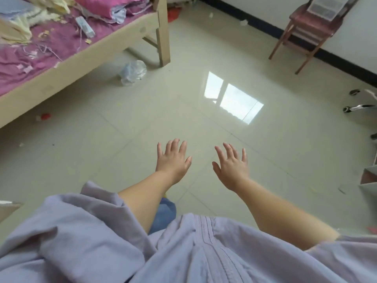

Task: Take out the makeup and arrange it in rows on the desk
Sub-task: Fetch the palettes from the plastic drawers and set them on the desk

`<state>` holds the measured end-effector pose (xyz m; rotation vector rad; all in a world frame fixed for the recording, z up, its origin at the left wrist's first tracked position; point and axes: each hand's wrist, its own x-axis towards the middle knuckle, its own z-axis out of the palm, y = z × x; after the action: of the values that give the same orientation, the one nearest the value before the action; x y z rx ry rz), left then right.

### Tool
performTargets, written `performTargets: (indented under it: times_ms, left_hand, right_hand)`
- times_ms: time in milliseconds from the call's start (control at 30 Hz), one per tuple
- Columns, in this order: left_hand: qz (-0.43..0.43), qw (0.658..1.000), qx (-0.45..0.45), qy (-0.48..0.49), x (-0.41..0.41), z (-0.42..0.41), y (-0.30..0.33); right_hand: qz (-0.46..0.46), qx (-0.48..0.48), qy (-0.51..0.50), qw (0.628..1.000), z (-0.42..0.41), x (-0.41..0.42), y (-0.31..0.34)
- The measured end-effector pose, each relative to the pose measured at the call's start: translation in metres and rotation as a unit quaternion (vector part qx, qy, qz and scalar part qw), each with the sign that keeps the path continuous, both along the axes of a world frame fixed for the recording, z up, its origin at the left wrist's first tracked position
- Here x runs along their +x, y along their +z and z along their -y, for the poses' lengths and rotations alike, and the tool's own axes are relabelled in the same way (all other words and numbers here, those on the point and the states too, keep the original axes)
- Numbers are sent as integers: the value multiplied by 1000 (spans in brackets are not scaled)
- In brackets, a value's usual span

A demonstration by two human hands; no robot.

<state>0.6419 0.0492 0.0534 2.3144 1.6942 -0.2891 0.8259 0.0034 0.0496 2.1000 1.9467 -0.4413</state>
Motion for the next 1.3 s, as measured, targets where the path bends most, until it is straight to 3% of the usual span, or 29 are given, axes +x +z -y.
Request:
performTargets:
  times_ms: [467, 700, 833, 1100, 1300]
  left_hand:
    - [-18, 990, 12, -142, 112, -284, 12]
    - [-43, 968, -8, -245, 198, -373, 7]
    - [-60, 959, 2, -276, 262, -432, -1]
    - [-15, 970, 15, -242, 439, -553, 16]
    - [-56, 961, 4, -272, 522, -630, 15]
  right_hand:
    - [-13, 24, -167, 986, -219, 100, 15]
    - [-9, 9, -220, 976, -297, 171, 11]
    - [2, 14, -229, 973, -349, 236, 5]
    - [20, 24, -238, 971, -471, 417, 20]
    - [-2, 15, -233, 972, -552, 496, 19]
